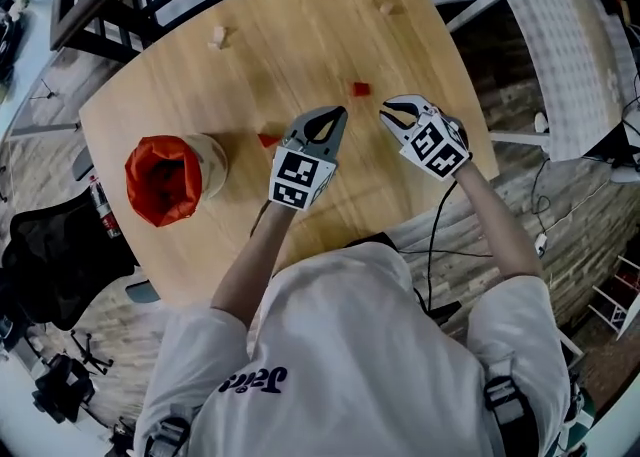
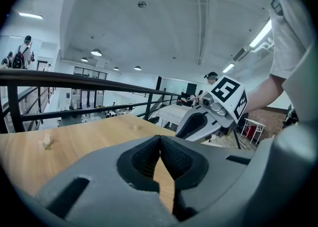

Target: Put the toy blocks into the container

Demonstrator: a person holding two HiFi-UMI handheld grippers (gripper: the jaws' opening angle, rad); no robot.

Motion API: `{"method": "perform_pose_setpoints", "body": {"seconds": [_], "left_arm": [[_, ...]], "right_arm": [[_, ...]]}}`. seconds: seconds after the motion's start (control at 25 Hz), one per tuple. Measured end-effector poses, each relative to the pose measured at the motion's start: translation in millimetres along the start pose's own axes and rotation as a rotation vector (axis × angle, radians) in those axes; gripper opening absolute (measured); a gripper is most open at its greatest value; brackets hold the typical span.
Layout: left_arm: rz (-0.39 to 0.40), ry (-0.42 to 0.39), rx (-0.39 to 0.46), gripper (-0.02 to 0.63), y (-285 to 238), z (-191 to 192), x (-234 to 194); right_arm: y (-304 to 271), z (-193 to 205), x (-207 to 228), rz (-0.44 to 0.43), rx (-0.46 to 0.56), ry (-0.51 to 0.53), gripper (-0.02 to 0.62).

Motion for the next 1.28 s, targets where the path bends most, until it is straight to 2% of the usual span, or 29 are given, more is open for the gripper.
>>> {"method": "perform_pose_setpoints", "body": {"seconds": [0.4, 0.68, 0.88, 1.28], "left_arm": [[0.021, 0.014, -0.092, 0.014, -45.6, 33.4, -20.4], [0.053, 0.038, -0.085, 0.014, -60.9, 42.2, -27.9], [0.049, 0.04, -0.099, 0.014, -68.3, 43.9, -31.6], [0.039, 0.051, -0.116, 0.014, -69.3, 48.9, -39.2]], "right_arm": [[-81.5, 2.1, 20.2, -0.091, -0.115, 0.088, 0.126], [-116.4, -0.1, 33.8, -0.092, -0.156, 0.155, 0.163], [-135.6, 2.2, 38.6, -0.096, -0.185, 0.214, 0.166], [-157.2, 0.3, 38.7, -0.124, -0.204, 0.247, 0.17]]}}
Point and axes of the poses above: the fingertips, and each gripper's own axes: y backward along the fingers, x to its right, z out of its underside, the point moved 7 cm from there along y, backward along the fingers, and after that the axes turned 13 degrees about -x, right-handed, at the moved point
